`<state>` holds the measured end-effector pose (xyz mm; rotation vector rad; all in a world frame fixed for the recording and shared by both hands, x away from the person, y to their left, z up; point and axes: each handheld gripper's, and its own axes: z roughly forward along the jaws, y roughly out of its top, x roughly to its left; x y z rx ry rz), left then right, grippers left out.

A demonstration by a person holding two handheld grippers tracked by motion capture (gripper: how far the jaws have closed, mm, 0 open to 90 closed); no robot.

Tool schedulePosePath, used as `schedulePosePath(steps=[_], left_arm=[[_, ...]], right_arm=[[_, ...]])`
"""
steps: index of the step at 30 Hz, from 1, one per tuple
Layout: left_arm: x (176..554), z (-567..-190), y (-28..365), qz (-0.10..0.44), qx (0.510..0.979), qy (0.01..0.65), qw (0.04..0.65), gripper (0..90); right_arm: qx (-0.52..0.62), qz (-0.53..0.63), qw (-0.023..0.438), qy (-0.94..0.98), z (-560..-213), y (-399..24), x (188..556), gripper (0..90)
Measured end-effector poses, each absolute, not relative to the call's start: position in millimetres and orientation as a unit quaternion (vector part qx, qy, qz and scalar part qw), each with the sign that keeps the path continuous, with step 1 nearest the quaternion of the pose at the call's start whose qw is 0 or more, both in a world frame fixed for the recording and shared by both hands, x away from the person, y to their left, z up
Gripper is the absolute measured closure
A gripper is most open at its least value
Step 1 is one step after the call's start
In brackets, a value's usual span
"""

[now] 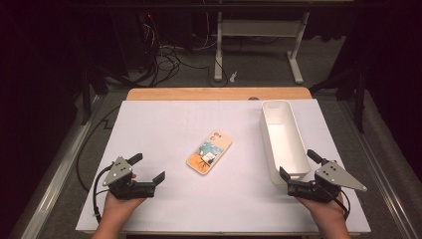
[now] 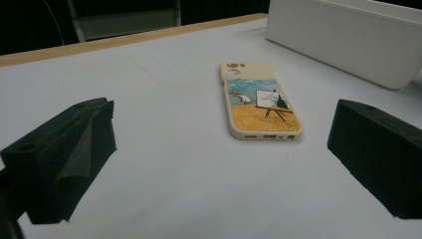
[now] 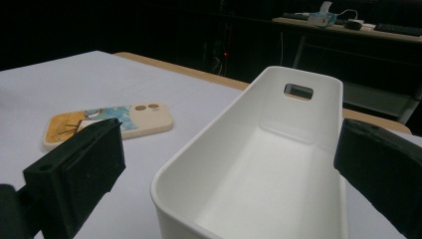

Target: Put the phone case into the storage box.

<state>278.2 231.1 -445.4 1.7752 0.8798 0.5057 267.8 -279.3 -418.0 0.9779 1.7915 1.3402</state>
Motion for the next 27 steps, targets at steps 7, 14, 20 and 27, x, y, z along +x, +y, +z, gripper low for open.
schedulePosePath(steps=[7, 14, 20, 27], left_arm=[[277.9, -444.8, 230.2, 0.211, 0.742, 0.369, 0.519, 0.3], [278.5, -445.1, 229.2, 0.209, 0.745, 0.366, 0.517, 0.3], [278.5, -445.2, 229.0, 0.213, 0.744, 0.363, 0.518, 0.3], [279.8, -445.0, 229.0, 0.211, 0.746, 0.369, 0.513, 0.3]], right_arm=[[0.379, 0.521, 0.34, 0.684, -417.3, -282.5, 267.3, 0.2], [0.378, 0.521, 0.341, 0.685, -417.3, -282.3, 268.0, 0.1], [0.38, 0.521, 0.342, 0.684, -417.1, -282.5, 267.3, 0.2], [0.382, 0.521, 0.341, 0.682, -417.2, -283.4, 267.3, 0.2]])
